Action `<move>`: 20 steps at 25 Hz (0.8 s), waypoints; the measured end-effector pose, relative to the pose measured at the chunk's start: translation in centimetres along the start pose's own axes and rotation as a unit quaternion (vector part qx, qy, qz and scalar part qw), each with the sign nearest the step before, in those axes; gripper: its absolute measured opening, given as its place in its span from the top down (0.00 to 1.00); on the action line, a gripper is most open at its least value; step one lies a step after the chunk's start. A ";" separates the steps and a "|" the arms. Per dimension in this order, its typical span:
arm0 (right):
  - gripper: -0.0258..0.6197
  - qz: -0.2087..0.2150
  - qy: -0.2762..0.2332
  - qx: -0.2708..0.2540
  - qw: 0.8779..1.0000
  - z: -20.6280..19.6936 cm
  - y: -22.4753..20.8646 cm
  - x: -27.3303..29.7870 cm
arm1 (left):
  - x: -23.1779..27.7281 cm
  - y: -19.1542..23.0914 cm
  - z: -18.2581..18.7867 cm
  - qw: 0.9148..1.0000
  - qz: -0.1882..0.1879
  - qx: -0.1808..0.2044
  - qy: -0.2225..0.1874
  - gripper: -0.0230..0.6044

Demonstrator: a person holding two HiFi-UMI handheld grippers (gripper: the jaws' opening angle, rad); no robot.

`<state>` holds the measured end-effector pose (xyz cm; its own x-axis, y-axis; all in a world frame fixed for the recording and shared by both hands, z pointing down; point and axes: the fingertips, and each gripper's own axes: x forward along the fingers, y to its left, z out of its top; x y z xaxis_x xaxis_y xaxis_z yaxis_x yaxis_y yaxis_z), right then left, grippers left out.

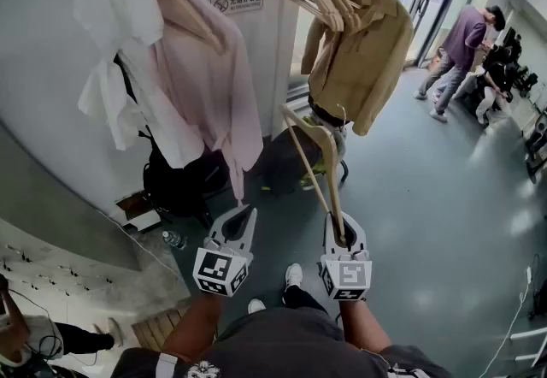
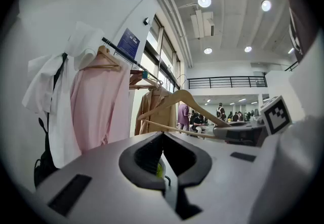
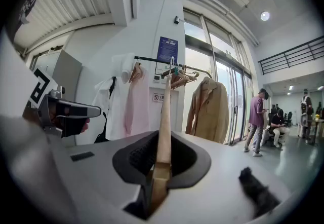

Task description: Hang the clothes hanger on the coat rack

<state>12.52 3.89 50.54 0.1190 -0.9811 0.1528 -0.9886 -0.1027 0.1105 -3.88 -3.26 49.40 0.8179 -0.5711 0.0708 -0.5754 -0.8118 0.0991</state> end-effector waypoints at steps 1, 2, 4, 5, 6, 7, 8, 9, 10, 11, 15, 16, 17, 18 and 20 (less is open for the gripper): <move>0.89 0.002 -0.002 0.000 1.000 0.1 -0.3 1.1 | 0.7 0.5 0.2 1.000 0.002 0.001 -0.002 0.95; 0.89 0.005 -0.004 -0.001 1.000 0.2 -0.6 2.1 | 1.5 1.0 0.3 1.000 0.005 0.002 -0.004 0.95; 0.89 0.012 -0.004 -0.005 1.000 0.3 -1.3 4.0 | 2.8 1.8 0.4 1.000 0.013 0.002 -0.005 0.95; 0.89 0.016 -0.003 -0.007 1.000 0.3 -1.6 4.9 | 3.5 2.1 0.4 1.000 0.018 0.001 -0.004 0.95; 0.89 0.020 -0.003 -0.009 1.000 0.4 -2.0 5.8 | 4.1 2.4 0.5 1.000 0.023 -0.001 -0.003 0.95; 0.89 0.024 -0.003 -0.010 1.000 0.6 -2.3 6.8 | 4.9 2.8 0.5 1.000 0.027 -0.003 -0.002 0.95; 0.89 0.029 -0.005 -0.010 1.000 0.8 -2.7 7.9 | 5.6 3.2 0.7 0.999 0.032 -0.004 -0.001 0.95; 0.89 0.035 -0.007 -0.011 0.999 1.2 -3.0 9.1 | 6.4 3.7 0.8 0.999 0.038 -0.005 -0.001 0.95; 0.89 0.043 -0.010 -0.013 0.999 1.5 -3.2 10.3 | 7.1 4.1 0.9 0.999 0.046 -0.005 -0.001 0.95; 0.89 0.051 -0.011 -0.014 0.999 1.7 -3.4 11.4 | 7.8 4.6 1.0 0.998 0.056 -0.006 -0.001 0.95; 0.89 0.087 -0.011 -0.013 0.996 2.2 -4.0 15.8 | 10.0 6.6 1.3 0.996 0.094 -0.008 -0.001 0.95; 0.89 0.096 -0.012 -0.013 0.995 2.3 -4.1 16.8 | 10.5 7.1 1.4 0.995 0.104 -0.007 0.000 0.95; 0.89 0.104 -0.012 -0.014 0.994 2.5 -4.2 17.7 | 10.8 7.6 1.4 0.994 0.113 -0.006 0.002 0.95; 0.89 0.112 -0.011 -0.014 0.994 2.6 -4.2 18.6 | 11.2 8.0 1.4 0.992 0.122 -0.005 0.005 0.95; 0.89 0.130 -0.011 -0.016 0.991 2.8 -4.1 20.3 | 11.6 8.9 1.4 0.990 0.141 -0.006 0.008 0.95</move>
<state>18.70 -16.07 50.43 -0.1410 -0.9771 0.1591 -0.9822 0.1582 0.1010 0.48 -17.33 49.75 0.6243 -0.7728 0.1138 -0.7811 -0.6185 0.0854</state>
